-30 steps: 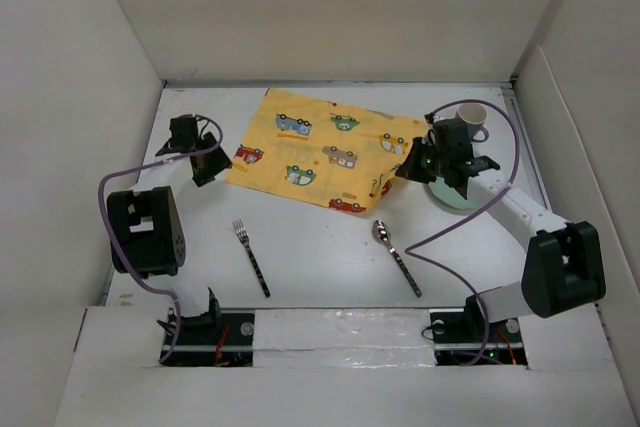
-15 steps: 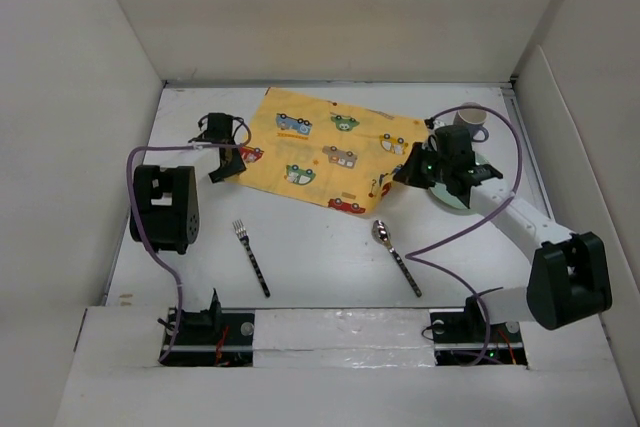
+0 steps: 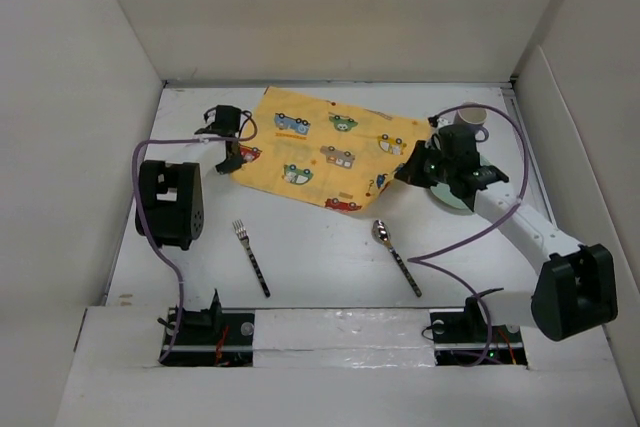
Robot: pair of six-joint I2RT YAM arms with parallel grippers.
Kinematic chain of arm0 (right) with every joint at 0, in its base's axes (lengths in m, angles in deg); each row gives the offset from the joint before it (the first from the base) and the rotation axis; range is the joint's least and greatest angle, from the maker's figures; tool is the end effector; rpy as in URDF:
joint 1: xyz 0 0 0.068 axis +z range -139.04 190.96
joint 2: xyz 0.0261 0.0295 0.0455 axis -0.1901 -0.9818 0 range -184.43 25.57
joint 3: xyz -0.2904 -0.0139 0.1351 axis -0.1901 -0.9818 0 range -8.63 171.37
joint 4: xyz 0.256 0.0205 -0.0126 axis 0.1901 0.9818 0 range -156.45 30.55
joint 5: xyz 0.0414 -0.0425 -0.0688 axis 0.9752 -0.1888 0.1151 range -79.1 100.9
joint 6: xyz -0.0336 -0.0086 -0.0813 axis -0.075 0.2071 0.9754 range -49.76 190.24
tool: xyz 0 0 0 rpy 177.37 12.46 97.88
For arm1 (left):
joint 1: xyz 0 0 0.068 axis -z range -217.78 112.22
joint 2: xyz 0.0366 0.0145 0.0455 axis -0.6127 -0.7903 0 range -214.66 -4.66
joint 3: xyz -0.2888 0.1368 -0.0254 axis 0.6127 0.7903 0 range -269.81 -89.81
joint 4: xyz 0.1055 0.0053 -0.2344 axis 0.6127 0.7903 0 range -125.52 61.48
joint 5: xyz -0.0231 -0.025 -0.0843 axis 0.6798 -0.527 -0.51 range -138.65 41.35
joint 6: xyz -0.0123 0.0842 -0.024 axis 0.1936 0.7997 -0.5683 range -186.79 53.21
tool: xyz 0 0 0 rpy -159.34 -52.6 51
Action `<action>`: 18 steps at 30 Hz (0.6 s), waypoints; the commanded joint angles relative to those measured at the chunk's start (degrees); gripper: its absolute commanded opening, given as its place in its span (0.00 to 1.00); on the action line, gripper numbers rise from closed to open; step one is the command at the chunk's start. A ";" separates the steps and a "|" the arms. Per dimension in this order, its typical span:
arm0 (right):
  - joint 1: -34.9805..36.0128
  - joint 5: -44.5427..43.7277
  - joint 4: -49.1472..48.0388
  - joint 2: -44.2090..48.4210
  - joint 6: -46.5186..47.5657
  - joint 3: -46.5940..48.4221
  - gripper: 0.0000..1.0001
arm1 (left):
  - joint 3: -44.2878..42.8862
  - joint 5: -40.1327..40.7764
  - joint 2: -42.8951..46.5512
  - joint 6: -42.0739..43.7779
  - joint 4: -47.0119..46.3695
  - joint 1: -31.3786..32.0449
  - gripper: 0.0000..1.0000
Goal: Set the dinner table for one person
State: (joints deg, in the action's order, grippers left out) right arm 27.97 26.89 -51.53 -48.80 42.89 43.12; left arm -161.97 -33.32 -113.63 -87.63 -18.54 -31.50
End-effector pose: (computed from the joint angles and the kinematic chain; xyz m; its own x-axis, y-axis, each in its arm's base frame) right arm 0.2797 0.1082 0.2869 -0.7427 0.2347 -0.6272 -0.1676 0.8416 0.5134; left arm 0.4384 -0.0274 0.1928 -0.7318 -0.2646 -0.6280 -0.3317 0.9433 -0.0109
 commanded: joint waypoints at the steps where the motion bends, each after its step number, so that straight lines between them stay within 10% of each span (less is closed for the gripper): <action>1: 0.56 -2.96 1.68 2.99 1.07 5.46 0.00 | -4.65 -2.75 9.17 -0.78 4.46 -0.22 0.00; 10: -1.89 -9.50 4.69 3.81 1.16 23.47 0.00 | -17.83 -8.73 26.00 -2.45 6.76 -2.86 0.00; 18: -6.73 -4.05 5.62 -24.56 0.55 58.41 0.00 | -48.03 -13.04 7.06 -6.21 9.74 -6.09 0.00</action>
State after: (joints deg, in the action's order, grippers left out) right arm 22.92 20.55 -47.34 -66.02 43.33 91.21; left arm -202.93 -42.67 -97.19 -90.84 -12.03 -35.85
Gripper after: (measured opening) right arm 0.010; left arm 0.007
